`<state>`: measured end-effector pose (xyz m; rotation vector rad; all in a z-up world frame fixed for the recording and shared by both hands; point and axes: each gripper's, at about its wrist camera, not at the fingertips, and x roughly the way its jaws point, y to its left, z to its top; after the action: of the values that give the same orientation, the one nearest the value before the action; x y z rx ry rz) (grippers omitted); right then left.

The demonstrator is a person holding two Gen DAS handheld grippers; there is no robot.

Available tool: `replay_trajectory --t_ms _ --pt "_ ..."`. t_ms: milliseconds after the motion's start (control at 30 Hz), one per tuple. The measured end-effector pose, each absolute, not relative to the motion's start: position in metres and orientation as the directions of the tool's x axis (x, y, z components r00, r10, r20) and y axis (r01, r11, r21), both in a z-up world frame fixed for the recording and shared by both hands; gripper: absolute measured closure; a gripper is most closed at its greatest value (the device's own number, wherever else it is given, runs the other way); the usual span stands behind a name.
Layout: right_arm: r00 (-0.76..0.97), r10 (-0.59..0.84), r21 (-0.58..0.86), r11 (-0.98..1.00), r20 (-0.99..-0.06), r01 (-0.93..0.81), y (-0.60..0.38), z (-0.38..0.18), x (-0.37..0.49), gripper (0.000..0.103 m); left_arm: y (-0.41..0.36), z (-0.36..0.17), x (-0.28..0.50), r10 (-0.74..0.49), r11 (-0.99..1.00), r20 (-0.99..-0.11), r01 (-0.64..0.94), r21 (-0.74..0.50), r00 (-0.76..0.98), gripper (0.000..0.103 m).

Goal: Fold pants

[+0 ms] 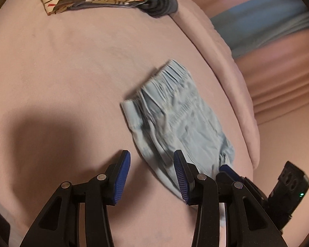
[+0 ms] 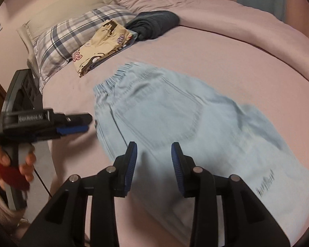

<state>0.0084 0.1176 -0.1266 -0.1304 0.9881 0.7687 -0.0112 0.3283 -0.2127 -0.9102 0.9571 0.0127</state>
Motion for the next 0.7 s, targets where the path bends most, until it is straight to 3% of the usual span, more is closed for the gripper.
replay_trajectory --t_ms 267,467,600,700 --pt "0.242 0.585 0.339 0.706 -0.774 -0.622 0.156 -0.135 0.032 0.068 0.343 -0.229 0.017 -0.453 0.528 -0.624 -0.372 -0.763 0.637 0.048" --pt "0.192 0.553 0.348 0.72 -0.811 -0.6 0.176 -0.163 0.037 0.067 0.354 -0.233 0.013 -0.496 0.44 -0.56 -0.364 -0.821 0.664 0.048" --pt "0.183 0.566 0.368 0.715 -0.804 -0.594 0.173 -0.163 0.038 0.067 0.348 -0.227 0.027 -0.493 0.471 -0.584 -0.366 -0.803 0.645 0.04" --pt "0.189 0.565 0.364 0.717 -0.803 -0.595 0.172 -0.164 0.037 0.067 0.338 -0.223 0.04 -0.463 0.523 -0.624 -0.375 -0.766 0.629 0.045"
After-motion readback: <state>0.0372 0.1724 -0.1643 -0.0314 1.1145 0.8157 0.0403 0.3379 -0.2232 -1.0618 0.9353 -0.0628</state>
